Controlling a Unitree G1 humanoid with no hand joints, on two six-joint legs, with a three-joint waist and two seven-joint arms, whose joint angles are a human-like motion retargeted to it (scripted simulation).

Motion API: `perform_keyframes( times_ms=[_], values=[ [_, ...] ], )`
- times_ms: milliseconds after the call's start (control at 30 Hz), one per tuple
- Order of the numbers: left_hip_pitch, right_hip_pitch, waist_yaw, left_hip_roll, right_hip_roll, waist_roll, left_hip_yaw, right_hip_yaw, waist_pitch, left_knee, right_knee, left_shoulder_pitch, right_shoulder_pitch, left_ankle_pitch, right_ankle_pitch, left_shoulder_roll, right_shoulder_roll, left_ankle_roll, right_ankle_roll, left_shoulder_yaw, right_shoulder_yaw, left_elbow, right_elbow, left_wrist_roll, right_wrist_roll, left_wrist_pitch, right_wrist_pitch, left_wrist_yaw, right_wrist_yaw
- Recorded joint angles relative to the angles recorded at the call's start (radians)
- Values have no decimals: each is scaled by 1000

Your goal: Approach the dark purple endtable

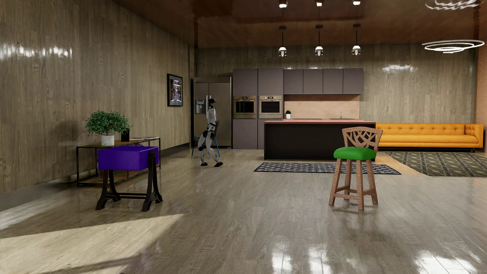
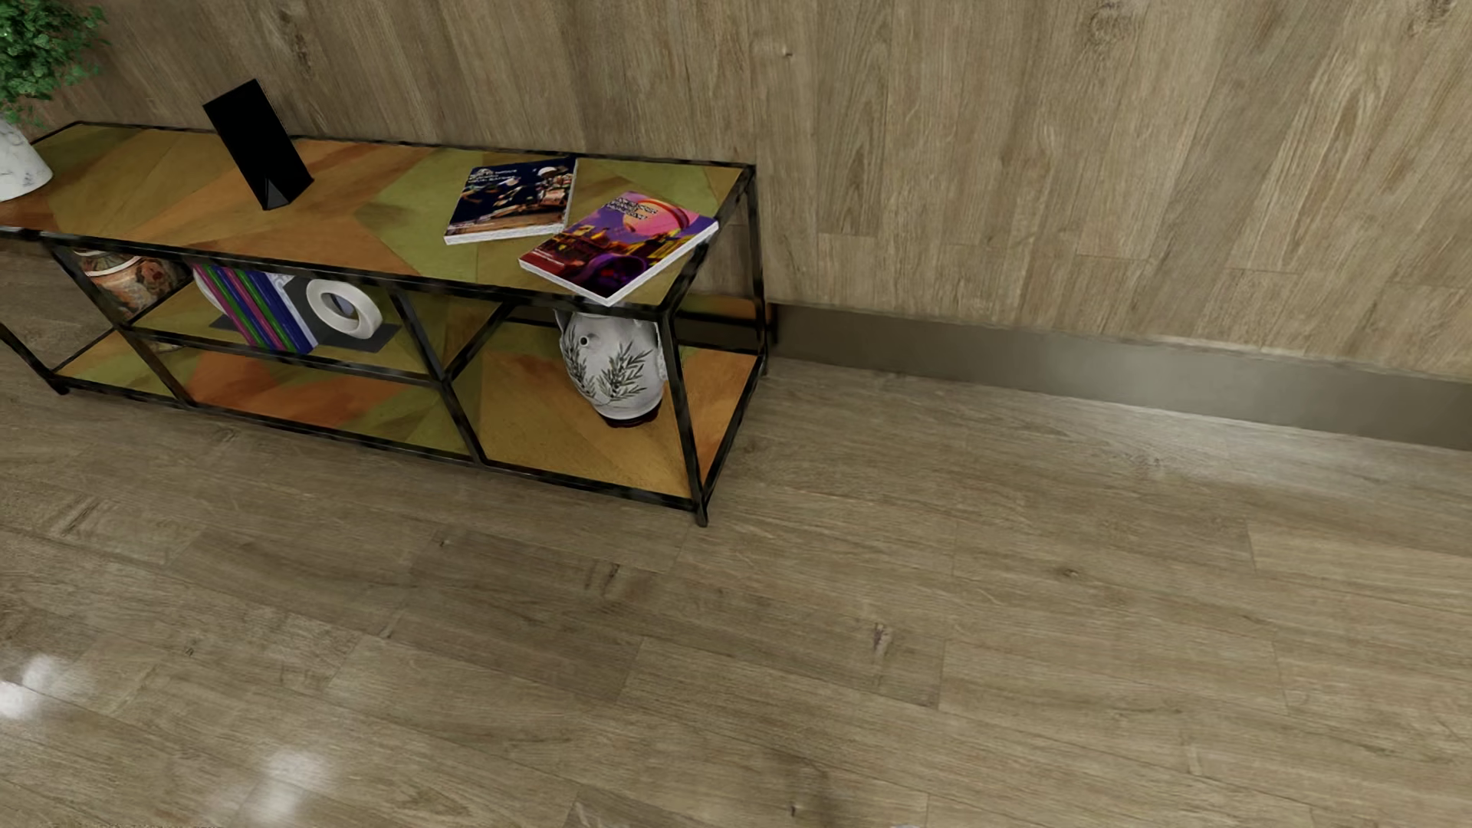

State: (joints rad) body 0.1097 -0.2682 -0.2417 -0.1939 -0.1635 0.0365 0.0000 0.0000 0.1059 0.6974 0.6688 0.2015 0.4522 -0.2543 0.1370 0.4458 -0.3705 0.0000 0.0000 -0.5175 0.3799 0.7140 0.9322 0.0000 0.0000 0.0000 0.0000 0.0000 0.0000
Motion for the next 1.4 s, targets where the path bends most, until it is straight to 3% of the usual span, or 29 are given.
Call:
perform_keyframes(
  times_ms=[33, 100, 133, 267, 333, 400, 433, 500, 533, 567, 600, 633, 700, 767, 833, 933, 1000, 1033, 1067, 1100, 1133, 1167, 1200, 1267, 1300, 1333, 1400],
  values=[
    [-51, 31, -25, 18, -4, 20, 0, 0, 6, 113, 39, -12, -25, 125, -106, -36, -1, 0, 0, 39, 11, 24, 24, 0, 0, 0, 0, 0, 0],
    [-159, 113, 9, 58, -37, 56, 0, 0, 28, 213, 22, -44, -91, 392, -203, -72, -36, 0, 0, -50, 14, 32, 49, 0, 0, 0, 0, 0, 0],
    [-233, 152, 42, 77, -67, 60, 0, 0, 25, 234, 2, -30, -101, 423, -230, -79, -42, 0, 0, -64, -27, 11, 30, 0, 0, 0, 0, 0, 0],
    [-474, 346, 160, 168, -123, 23, 0, 0, 5, 115, -42, 62, -105, 353, -357, -95, -42, 0, 0, -162, -50, 93, -93, 0, 0, 0, 0, 0, 0],
    [-569, 454, 215, 196, -102, 0, 0, 0, -8, -34, -81, 119, -120, 307, -401, -84, -32, 0, 0, -168, -43, 138, -146, 0, 0, 0, 0, 0, 0],
    [-643, 535, 274, 221, -62, -12, 0, 0, -15, -130, -110, 167, -155, 162, -451, -65, -39, 0, 0, -211, -44, 196, -185, 0, 0, 0, 0, 0, 0],
    [-675, 556, 321, 242, -60, -24, 0, 0, -8, -137, -103, 186, -187, 164, -476, -55, -45, 0, 0, -241, -16, 227, -200, 0, 0, 0, 0, 0, 0],
    [-768, 618, 398, 247, -86, -62, 0, 0, 17, -3, -82, 220, -232, 450, -446, -45, -60, 0, 0, -265, -7, 283, -217, 0, 0, 0, 0, 0, 0],
    [-787, 643, 415, 221, -100, -84, 0, 0, 22, 59, -68, 211, -228, 484, -372, -48, -59, 0, 0, -294, -31, 324, -215, 0, 0, 0, 0, 0, 0],
    [-760, 619, 429, 188, -124, -100, 0, 0, 9, 78, 2, 210, -210, 435, -266, -47, -57, 0, 0, -324, -44, 339, -200, 0, 0, 0, 0, 0, 0],
    [-724, 543, 415, 163, -117, -104, 0, 0, -9, 92, 95, 223, -195, 367, -168, -52, -54, 0, 0, -309, -31, 337, -173, 0, 0, 0, 0, 0, 0],
    [-676, 455, 359, 132, -93, -109, 0, 0, -16, 91, 236, 235, -189, 300, -158, -53, -49, 0, 0, -278, -22, 307, -147, 0, 0, 0, 0, 0, 0],
    [-481, 297, 234, 37, -58, -125, 0, 0, 25, 9, 528, 182, -155, 221, -259, -49, -41, 0, 0, -305, 4, 255, -131, 0, 0, 0, 0, 0, 0],
    [-257, 87, 137, -13, 5, -118, 0, 0, 41, -118, 620, 103, -101, 110, -392, -43, -37, 0, 0, -243, 52, 165, -107, 0, 0, 0, 0, 0, 0],
    [-66, -88, 27, 5, 52, -107, 0, 0, 41, -204, 457, 34, -47, -3, -413, -32, -38, 0, 0, -119, 99, 53, -77, 0, 0, 0, 0, 0, 0],
    [153, -213, -85, 44, 47, -110, 0, 0, 5, -282, -35, -89, 26, -153, -319, -11, -31, 0, 0, 50, 129, -104, -41, 0, 0, 0, 0, 0, 0],
    [250, -258, -130, 71, 30, -120, 0, 0, -30, -288, -197, -146, 63, -180, -345, 12, -34, 0, 0, 111, 135, -186, -35, 0, 0, 0, 0, 0, 0],
    [288, -275, -177, 127, 27, -110, 0, 0, -29, -266, -147, -156, 76, -146, -336, 11, -34, 0, 0, 139, 133, -205, -29, 0, 0, 0, 0, 0, 0],
    [301, -320, -196, 180, 40, -88, 0, 0, -31, -206, -8, -149, 72, -68, -260, 2, -33, 0, 0, 156, 148, -206, -3, 0, 0, 0, 0, 0, 0],
    [290, -333, -189, 239, 85, -48, 0, 0, -18, -88, 123, -124, 51, 73, -247, -27, -30, 0, 0, 158, 170, -172, 50, 0, 0, 0, 0, 0, 0],
    [231, -281, -160, 260, 112, -42, 0, 0, -8, 101, 189, -96, 15, 233, -296, -37, -21, 0, 0, 152, 172, -134, 81, 0, 0, 0, 0, 0, 0],
    [102, -230, -122, 231, 128, -55, 0, 0, -15, 368, 207, -83, 6, 349, -357, -32, -4, 0, 0, 97, 147, -94, 55, 0, 0, 0, 0, 0, 0],
    [-7, -135, -45, 233, 168, -46, 0, 0, -2, 581, 170, -79, -9, 338, -374, -38, 6, 0, 0, 34, 131, -40, 10, 0, 0, 0, 0, 0, 0],
    [-216, 43, 115, 172, 188, -94, 0, 0, 5, 723, 61, -5, -67, 318, -365, -47, 25, 0, 0, -30, 78, 35, -107, 0, 0, 0, 0, 0, 0],
    [-301, 151, 178, 145, 187, -121, 0, 0, 11, 655, -5, 63, -93, 345, -366, -45, 32, 0, 0, -14, 70, 46, -180, 0, 0, 0, 0, 0, 0],
    [-370, 247, 221, 128, 183, -121, 0, 0, 16, 492, -61, 62, -122, 419, -371, -81, 28, 0, 0, -109, 29, 213, -246, 0, 0, 0, 0, 0, 0],
    [-472, 416, 303, 116, 161, -137, 0, 0, 8, 65, -151, 157, -179, 552, -399, -59, 26, 0, 0, -210, -14, 235, -390, 0, 0, 0, 0, 0, 0]
  ],
)
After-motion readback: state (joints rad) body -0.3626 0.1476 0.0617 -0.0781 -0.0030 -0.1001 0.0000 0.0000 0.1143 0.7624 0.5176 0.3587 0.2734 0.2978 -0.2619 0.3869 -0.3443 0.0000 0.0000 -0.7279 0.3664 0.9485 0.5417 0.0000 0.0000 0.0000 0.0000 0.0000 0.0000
